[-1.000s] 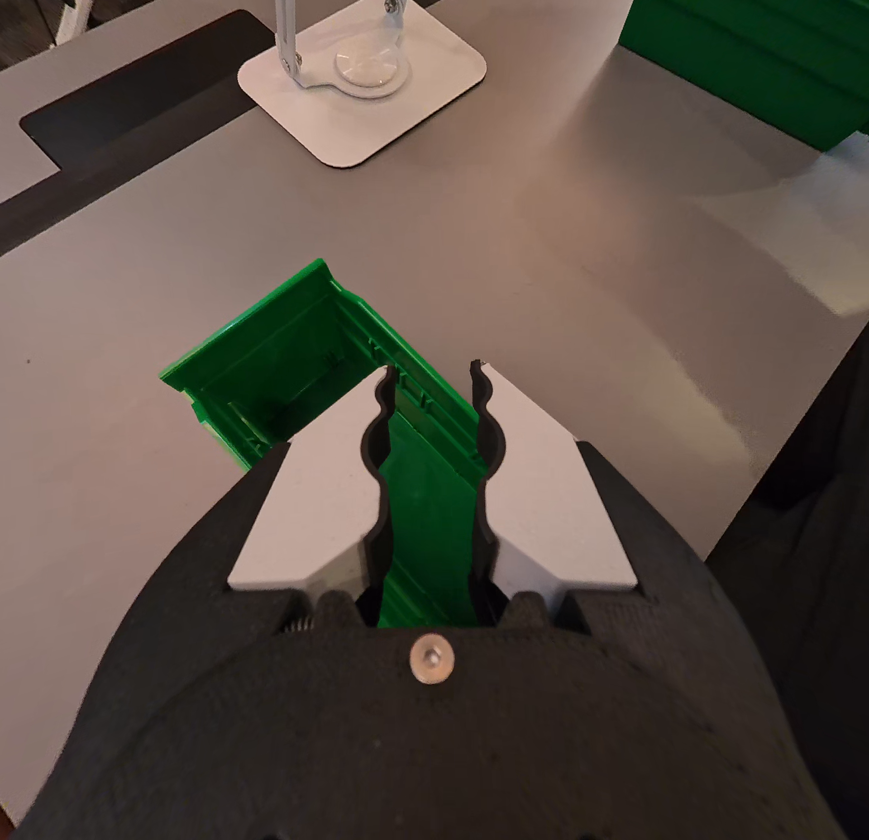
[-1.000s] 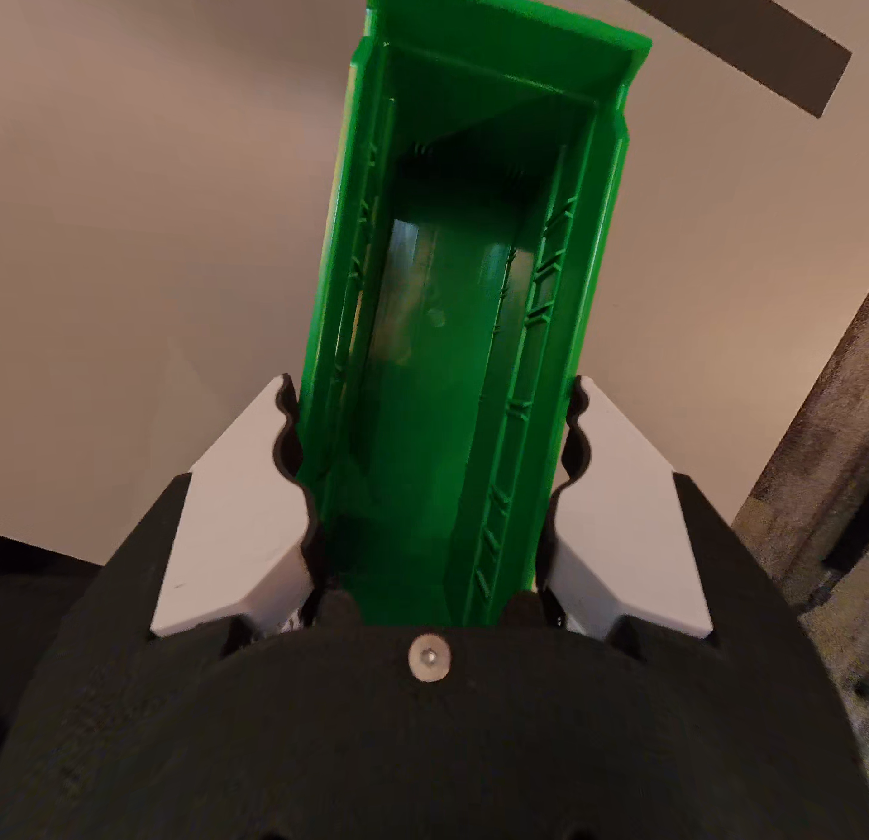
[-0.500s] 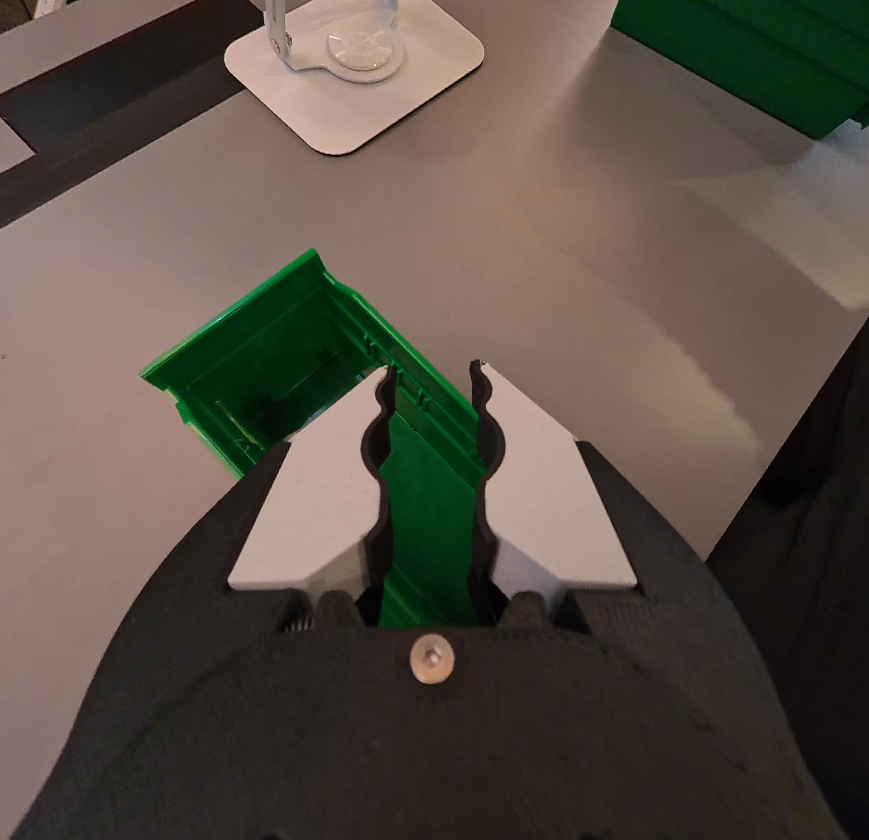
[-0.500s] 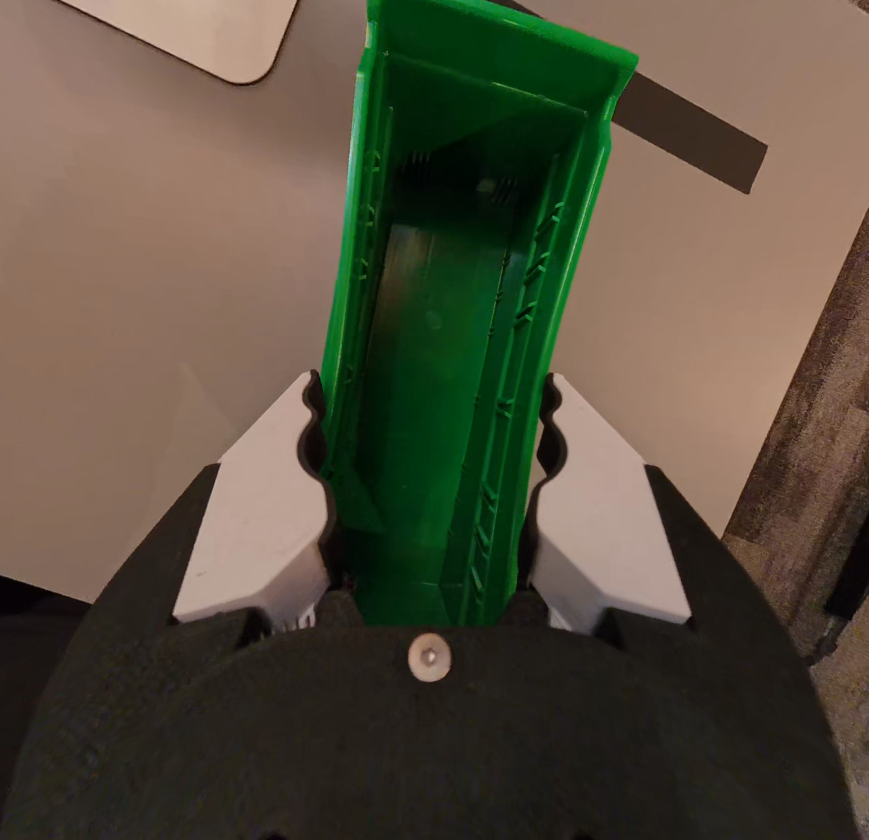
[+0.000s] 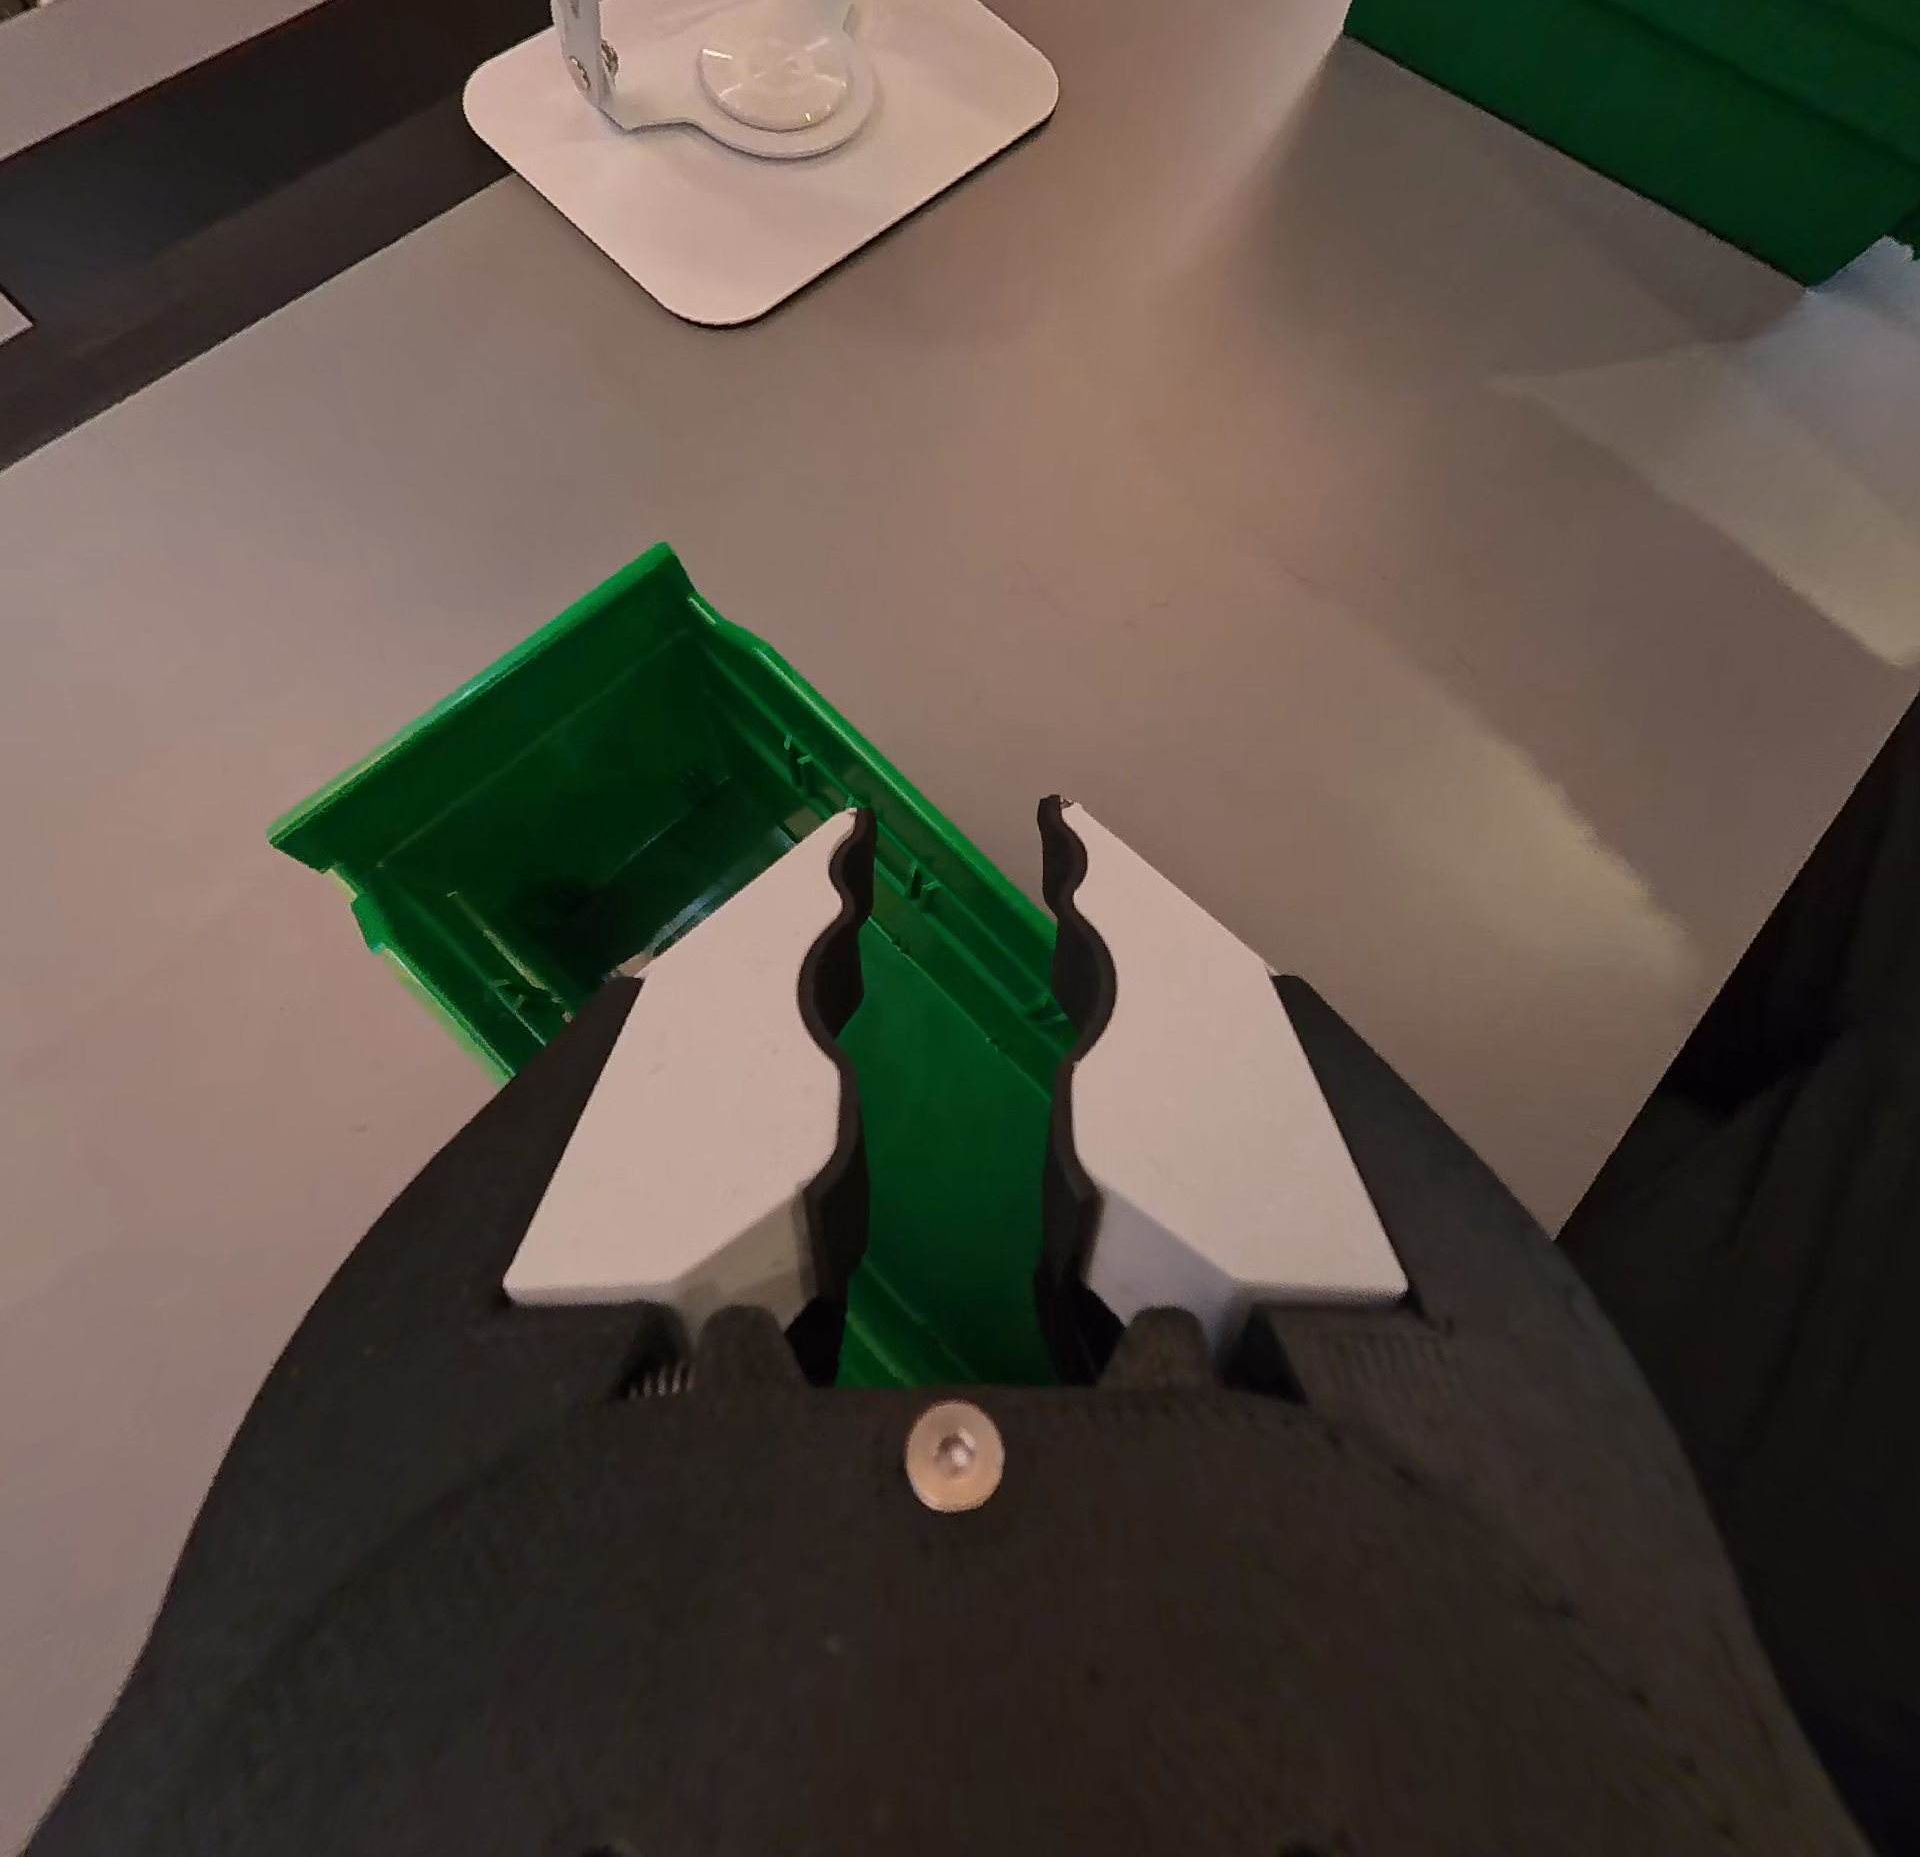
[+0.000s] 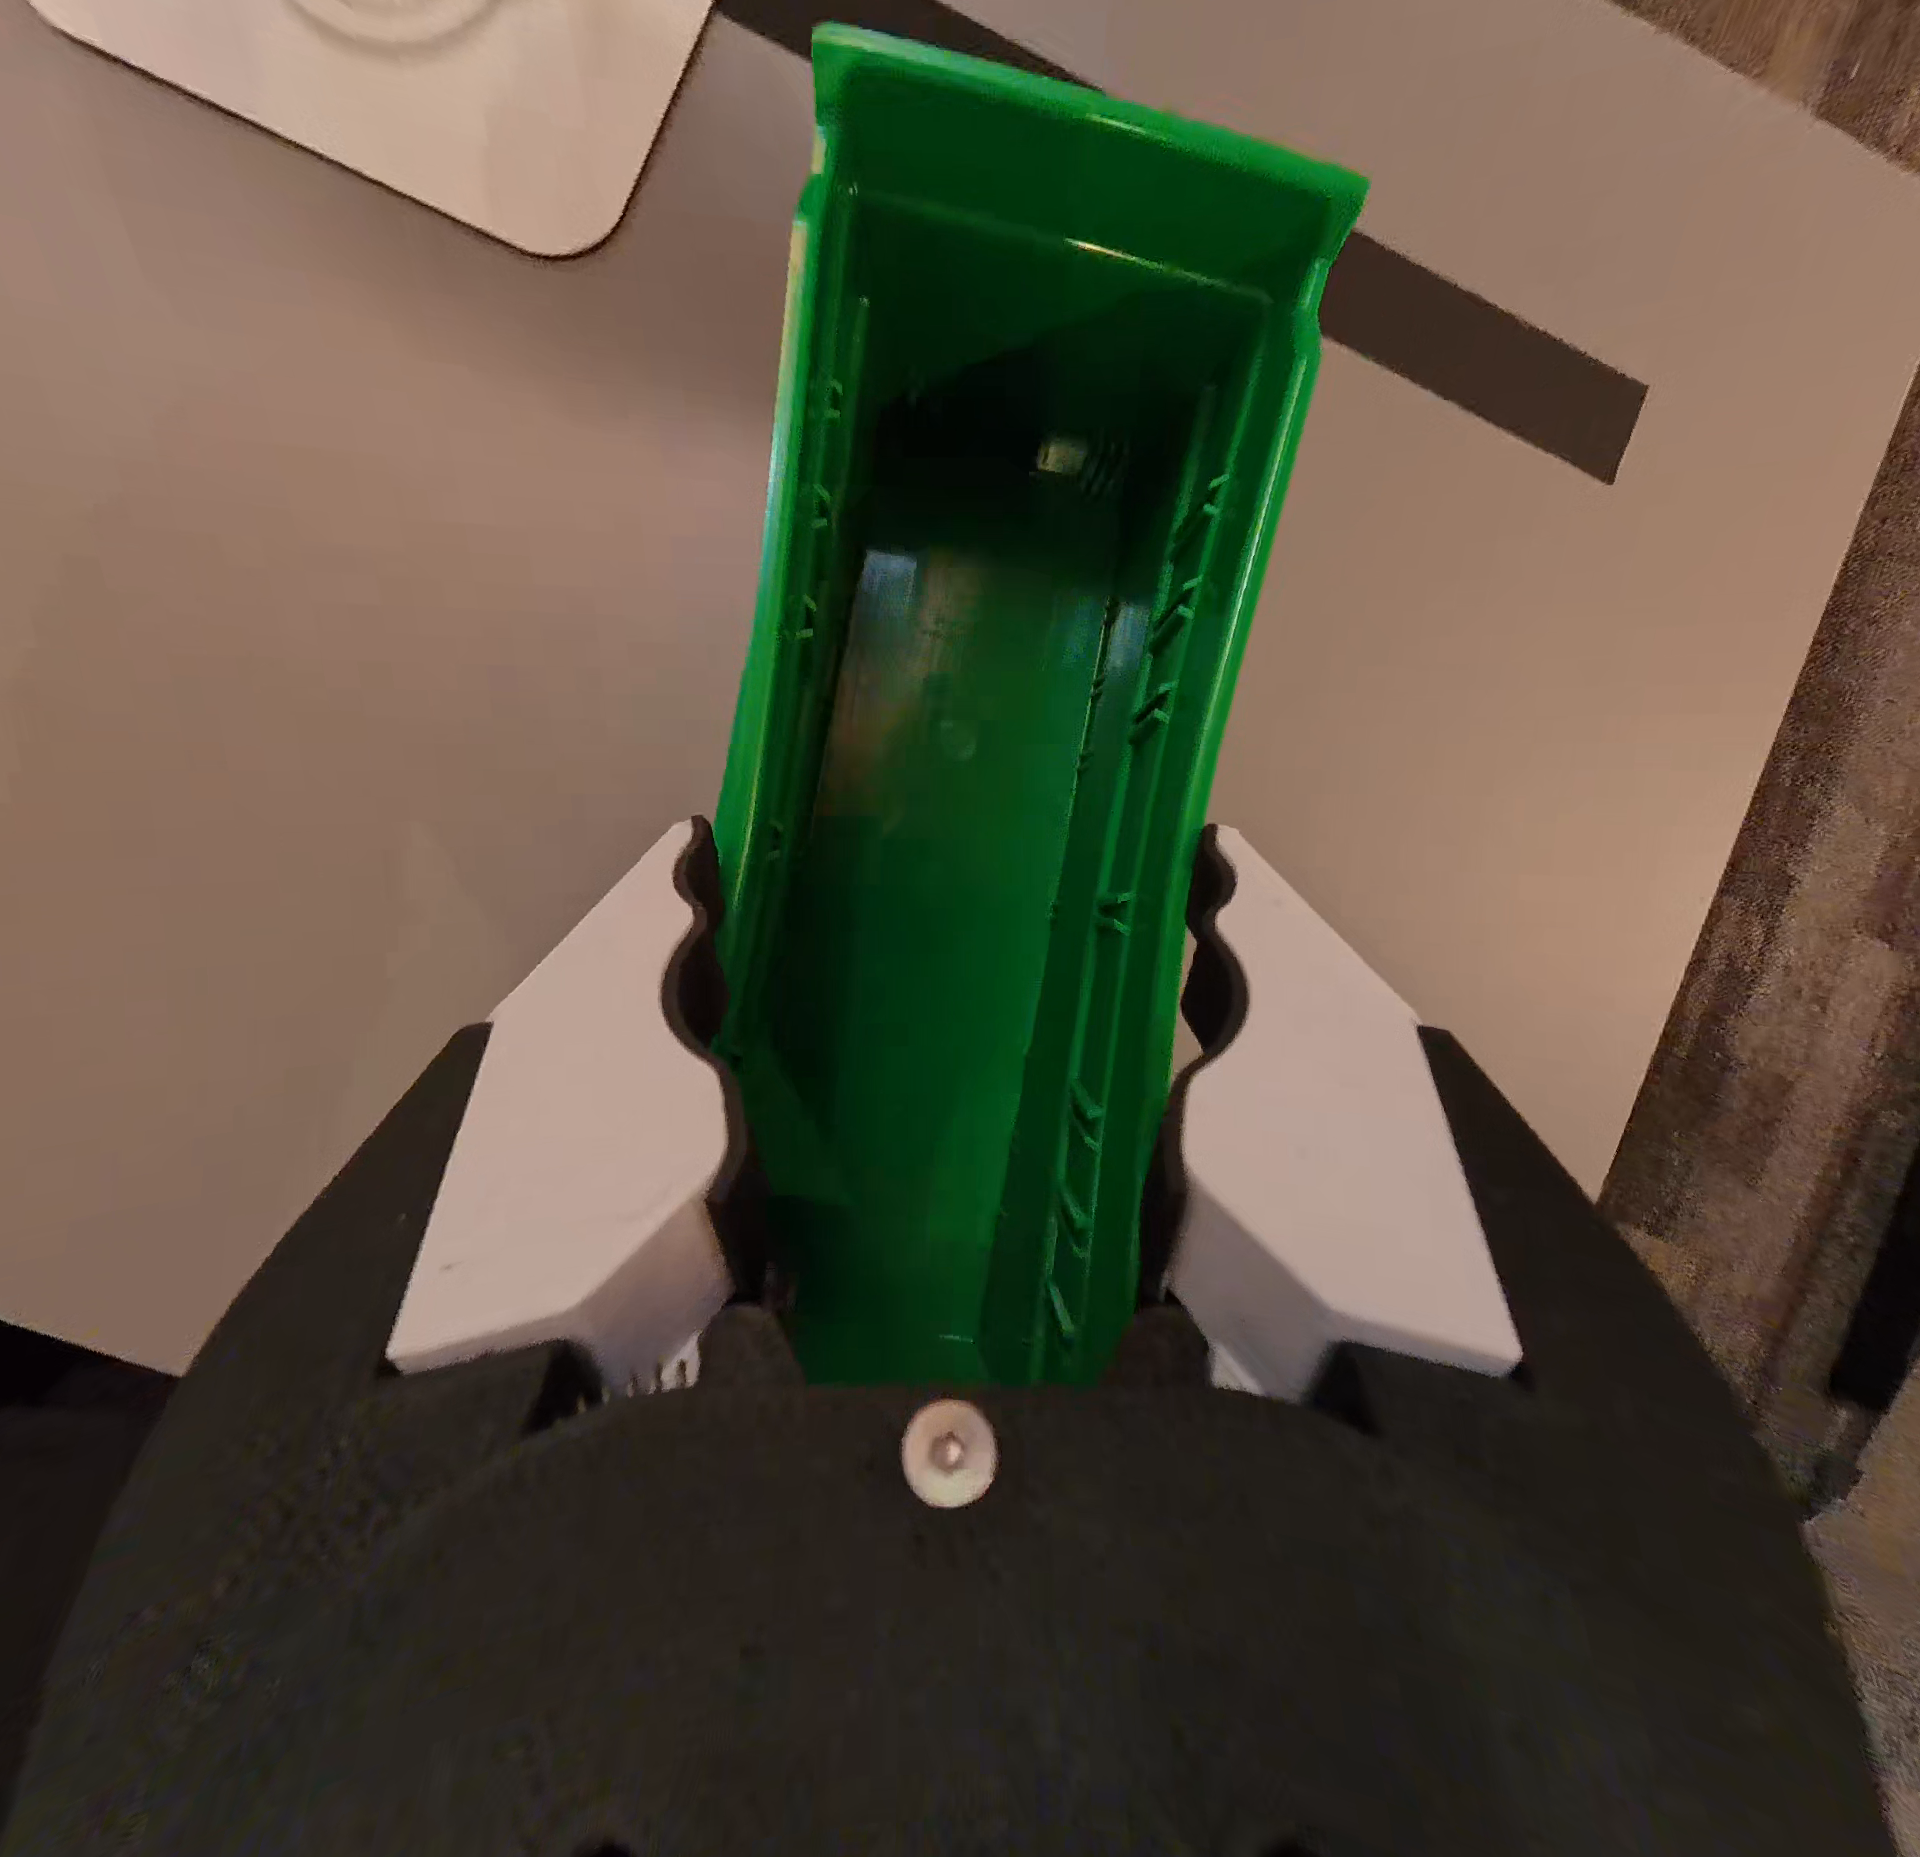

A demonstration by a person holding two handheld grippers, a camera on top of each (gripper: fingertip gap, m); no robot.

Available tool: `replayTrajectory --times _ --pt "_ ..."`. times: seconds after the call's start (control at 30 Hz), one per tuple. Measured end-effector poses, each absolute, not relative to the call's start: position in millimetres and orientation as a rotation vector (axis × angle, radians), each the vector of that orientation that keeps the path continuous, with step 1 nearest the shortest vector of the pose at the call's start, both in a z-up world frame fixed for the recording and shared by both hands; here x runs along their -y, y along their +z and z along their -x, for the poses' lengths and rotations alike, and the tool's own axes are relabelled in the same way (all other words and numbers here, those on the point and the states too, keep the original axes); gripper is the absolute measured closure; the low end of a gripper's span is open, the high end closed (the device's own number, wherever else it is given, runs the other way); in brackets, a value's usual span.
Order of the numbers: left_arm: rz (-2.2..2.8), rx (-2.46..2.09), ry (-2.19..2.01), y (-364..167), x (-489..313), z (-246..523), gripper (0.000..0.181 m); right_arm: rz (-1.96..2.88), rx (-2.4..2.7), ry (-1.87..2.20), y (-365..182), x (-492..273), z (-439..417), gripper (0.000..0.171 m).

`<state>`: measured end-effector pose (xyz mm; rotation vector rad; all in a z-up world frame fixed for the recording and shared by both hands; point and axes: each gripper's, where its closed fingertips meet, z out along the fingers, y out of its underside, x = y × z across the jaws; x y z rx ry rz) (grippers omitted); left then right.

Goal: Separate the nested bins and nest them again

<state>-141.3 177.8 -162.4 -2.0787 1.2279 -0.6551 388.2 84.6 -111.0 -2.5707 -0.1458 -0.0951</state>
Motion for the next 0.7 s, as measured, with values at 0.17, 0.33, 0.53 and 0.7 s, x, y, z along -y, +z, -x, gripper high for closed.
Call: replayTrajectory --times 0.17,0.33,0.53,0.7 --pt "2.081 -1.234 -0.659 -165 -177 140 0.15 2.577 0.21 -0.158 -111 -84 -388 0.082" --pt "2.079 -1.232 -0.661 -164 -178 139 0.15 2.57 0.328 -0.283 -114 -84 -382 0.076" --pt "2.078 -1.242 -0.66 -164 -176 136 0.15 2.67 0.297 -0.199 -129 -79 -386 0.076" --pt "2.08 -1.24 -0.662 -164 -176 137 0.15 2.714 0.289 -0.15 -132 -83 -389 0.05"
